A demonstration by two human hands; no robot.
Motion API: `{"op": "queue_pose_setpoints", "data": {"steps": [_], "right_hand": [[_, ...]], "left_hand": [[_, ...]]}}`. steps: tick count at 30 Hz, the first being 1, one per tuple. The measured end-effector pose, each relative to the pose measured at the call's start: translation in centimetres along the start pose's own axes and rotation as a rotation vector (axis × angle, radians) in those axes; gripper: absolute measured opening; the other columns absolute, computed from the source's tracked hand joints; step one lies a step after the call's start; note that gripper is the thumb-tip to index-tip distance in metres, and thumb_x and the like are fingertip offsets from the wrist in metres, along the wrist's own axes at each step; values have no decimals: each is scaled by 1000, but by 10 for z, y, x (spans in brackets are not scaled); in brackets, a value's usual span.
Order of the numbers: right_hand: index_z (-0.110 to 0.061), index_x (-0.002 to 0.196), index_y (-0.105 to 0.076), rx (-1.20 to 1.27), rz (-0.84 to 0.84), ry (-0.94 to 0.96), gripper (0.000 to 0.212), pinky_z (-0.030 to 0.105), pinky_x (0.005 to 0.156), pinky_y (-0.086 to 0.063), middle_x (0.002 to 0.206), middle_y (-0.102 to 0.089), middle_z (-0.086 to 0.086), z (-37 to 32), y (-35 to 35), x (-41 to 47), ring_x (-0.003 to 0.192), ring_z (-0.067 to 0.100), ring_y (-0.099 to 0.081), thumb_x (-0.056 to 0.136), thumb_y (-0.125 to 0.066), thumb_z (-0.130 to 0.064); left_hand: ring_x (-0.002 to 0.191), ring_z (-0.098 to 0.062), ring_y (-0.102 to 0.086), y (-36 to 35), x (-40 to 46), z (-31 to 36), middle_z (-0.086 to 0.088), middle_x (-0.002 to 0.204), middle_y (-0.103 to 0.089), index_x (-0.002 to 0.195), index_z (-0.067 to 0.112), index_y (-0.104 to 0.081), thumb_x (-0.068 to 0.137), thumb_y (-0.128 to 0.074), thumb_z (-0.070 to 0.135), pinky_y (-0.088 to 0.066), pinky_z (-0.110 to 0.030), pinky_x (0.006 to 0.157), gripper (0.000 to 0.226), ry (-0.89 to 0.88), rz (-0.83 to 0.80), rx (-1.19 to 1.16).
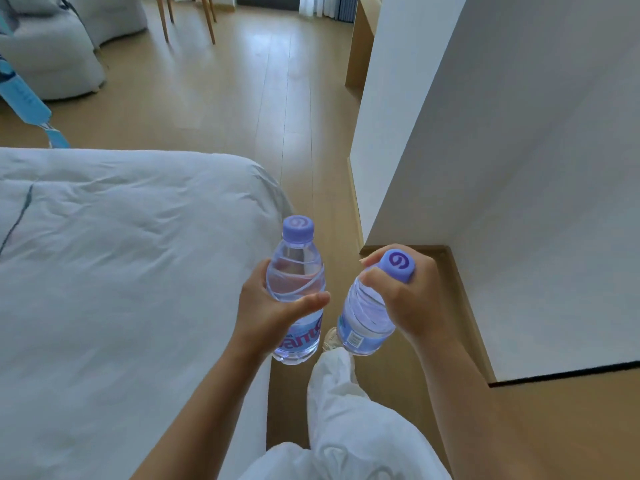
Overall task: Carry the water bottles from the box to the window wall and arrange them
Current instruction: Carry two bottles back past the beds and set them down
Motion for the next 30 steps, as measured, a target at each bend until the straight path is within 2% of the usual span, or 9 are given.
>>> {"op": "queue_pose_setpoints", "data": {"steps": [3, 8, 15, 17, 20, 22, 26, 28, 30], "right_hand": [[-16, 62, -62, 102, 20, -50, 4, 16, 52, -48, 59, -61, -2, 11, -1, 67, 56, 5, -56, 61, -60, -18], [-19, 55, -60, 118, -23, 10, 4, 21, 52, -47, 50, -58, -8, 13, -3, 194, 53, 8, -55, 56, -59, -15], [-17, 58, -60, 119, -28, 54, 3, 20, 53, -48, 56, -60, -5, 21, 4, 336, 56, 9, -56, 57, -59, -14], [-18, 59, -60, 119, -35, 47, 4, 17, 52, -48, 55, -59, -8, 28, 3, 368, 56, 6, -56, 57, -59, -14], [-16, 59, -61, 130, -25, 13, 3, 13, 51, -45, 53, -58, -9, 38, -3, 417, 54, 4, -55, 57, -59, -14], [-11, 59, -61, 87, -16, 12, 5, 17, 51, -45, 56, -60, 2, 42, -11, 449, 54, 11, -55, 57, -59, -15], [4, 64, -60, 3, 26, 60, 21, 28, 52, -45, 62, -59, 19, 45, -30, 528, 61, 28, -54, 57, -58, -16], [6, 65, -60, 15, 68, 49, 23, 29, 52, -45, 63, -59, 21, 45, -39, 573, 59, 27, -53, 57, -57, -16], [1, 62, -60, 21, 74, 37, 16, 25, 52, -46, 62, -59, 18, 40, -51, 618, 56, 21, -53, 58, -59, -14]], "left_hand": [[78, -12, -71, -14, 60, 8, 2, 89, -72, 96, 21, -62, 37, -83, 43, -57, -26, 70, 66, -12, 2, 10], [76, -4, -69, -46, 168, 28, 8, 88, -71, 94, 26, -60, 48, -82, 32, -55, -17, 66, 51, -38, 26, 24], [75, 4, -66, -76, 302, 61, 21, 79, -69, 91, 31, -57, 48, -89, 35, -52, -11, 63, 54, -63, 67, 50], [76, 3, -66, -80, 334, 64, 21, 80, -69, 93, 32, -57, 50, -84, 33, -52, -11, 63, 51, -59, 75, 45], [79, -4, -68, -87, 384, 66, 11, 86, -70, 95, 30, -58, 49, -80, 33, -54, -19, 68, 51, -47, 80, 31], [79, -8, -69, -90, 419, 67, 6, 91, -70, 96, 28, -59, 45, -82, 36, -55, -24, 71, 57, -39, 76, 19], [77, -7, -70, -89, 505, 71, 7, 87, -71, 97, 26, -60, 41, -83, 36, -54, -22, 68, 62, -16, 54, -5], [79, -9, -70, -86, 554, 78, 6, 88, -71, 99, 24, -61, 44, -83, 36, -55, -25, 71, 61, -24, 29, 2], [80, -12, -71, -80, 603, 91, 3, 90, -72, 104, 17, -63, 38, -83, 43, -56, -29, 74, 73, -35, 19, 2]]}}
Point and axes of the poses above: each hand's wrist, its own x-axis towards the middle knuckle, its own y-axis out of the back of the hand, z = x × y, the point moved 6 cm from there along x, towards the middle knuckle
